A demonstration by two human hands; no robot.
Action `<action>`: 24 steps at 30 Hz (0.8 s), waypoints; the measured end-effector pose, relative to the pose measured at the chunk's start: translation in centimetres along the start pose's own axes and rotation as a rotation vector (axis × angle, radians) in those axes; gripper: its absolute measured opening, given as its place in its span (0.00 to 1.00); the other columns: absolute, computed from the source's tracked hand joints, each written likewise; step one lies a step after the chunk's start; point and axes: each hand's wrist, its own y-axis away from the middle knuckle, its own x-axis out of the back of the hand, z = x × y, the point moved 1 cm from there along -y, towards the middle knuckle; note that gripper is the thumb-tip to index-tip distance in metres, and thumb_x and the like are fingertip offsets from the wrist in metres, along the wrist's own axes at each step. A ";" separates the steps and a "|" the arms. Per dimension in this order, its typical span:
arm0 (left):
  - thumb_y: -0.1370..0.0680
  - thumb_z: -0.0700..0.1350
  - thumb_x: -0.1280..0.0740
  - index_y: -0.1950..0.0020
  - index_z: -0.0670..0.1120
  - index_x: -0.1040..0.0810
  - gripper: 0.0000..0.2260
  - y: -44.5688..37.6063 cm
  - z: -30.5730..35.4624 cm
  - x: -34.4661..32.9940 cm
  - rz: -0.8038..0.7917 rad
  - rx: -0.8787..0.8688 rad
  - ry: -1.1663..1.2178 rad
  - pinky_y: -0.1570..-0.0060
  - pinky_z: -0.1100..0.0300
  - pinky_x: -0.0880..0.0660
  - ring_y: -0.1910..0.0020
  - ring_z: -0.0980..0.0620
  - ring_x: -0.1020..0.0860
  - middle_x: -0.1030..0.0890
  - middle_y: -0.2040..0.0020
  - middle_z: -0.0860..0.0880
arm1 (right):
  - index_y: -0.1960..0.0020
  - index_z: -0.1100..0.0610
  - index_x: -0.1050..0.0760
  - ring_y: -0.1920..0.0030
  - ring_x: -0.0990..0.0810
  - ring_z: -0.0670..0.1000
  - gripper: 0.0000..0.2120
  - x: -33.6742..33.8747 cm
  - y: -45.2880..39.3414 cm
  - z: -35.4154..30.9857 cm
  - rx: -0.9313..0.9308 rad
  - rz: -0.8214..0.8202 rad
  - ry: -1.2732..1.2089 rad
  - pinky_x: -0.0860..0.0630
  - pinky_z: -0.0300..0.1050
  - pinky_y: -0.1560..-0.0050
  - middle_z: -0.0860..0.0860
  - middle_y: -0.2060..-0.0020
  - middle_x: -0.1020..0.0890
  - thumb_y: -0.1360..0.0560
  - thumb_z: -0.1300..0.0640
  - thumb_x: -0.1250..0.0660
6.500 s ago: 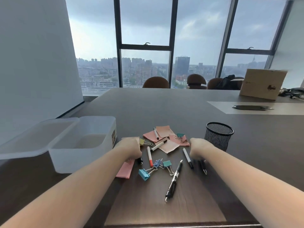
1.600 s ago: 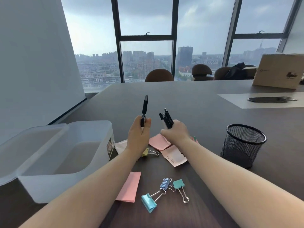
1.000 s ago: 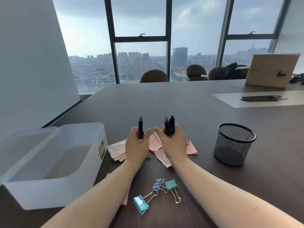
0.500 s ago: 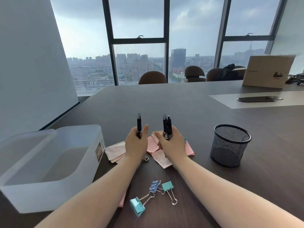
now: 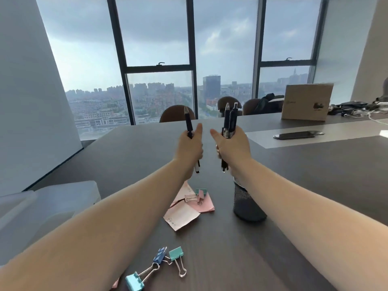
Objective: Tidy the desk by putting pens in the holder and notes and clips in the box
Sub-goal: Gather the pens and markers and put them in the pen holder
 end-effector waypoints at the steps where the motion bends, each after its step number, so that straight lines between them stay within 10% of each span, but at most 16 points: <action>1: 0.19 0.55 0.42 0.65 0.47 0.38 0.18 -0.1 0.4 -1.2 -0.030 0.010 0.034 0.76 0.62 0.37 0.76 0.53 0.39 0.38 0.73 0.50 | 0.64 0.51 0.35 0.71 0.29 0.50 0.14 0.9 -0.5 -0.1 -0.003 0.010 0.013 0.29 0.47 0.63 0.51 0.70 0.29 0.26 0.53 0.31; 7: 0.20 0.56 0.42 0.66 0.47 0.33 0.18 0.2 -0.1 -7.5 -0.139 0.052 0.055 0.67 0.57 0.34 0.76 0.52 0.35 0.34 0.77 0.50 | 0.61 0.54 0.31 0.74 0.30 0.50 0.11 5.1 -2.0 1.3 -0.077 0.031 0.073 0.33 0.41 0.76 0.53 0.68 0.26 0.27 0.52 0.31; 24: 0.22 0.55 0.37 0.54 0.48 0.31 0.11 0.5 -4.2 -9.8 -0.074 0.074 -0.128 0.48 0.50 0.22 0.49 0.45 0.21 0.23 0.47 0.43 | 0.56 0.57 0.27 0.61 0.22 0.54 0.04 6.8 -2.4 4.8 -0.091 0.094 0.318 0.25 0.44 0.63 0.54 0.61 0.20 0.27 0.57 0.34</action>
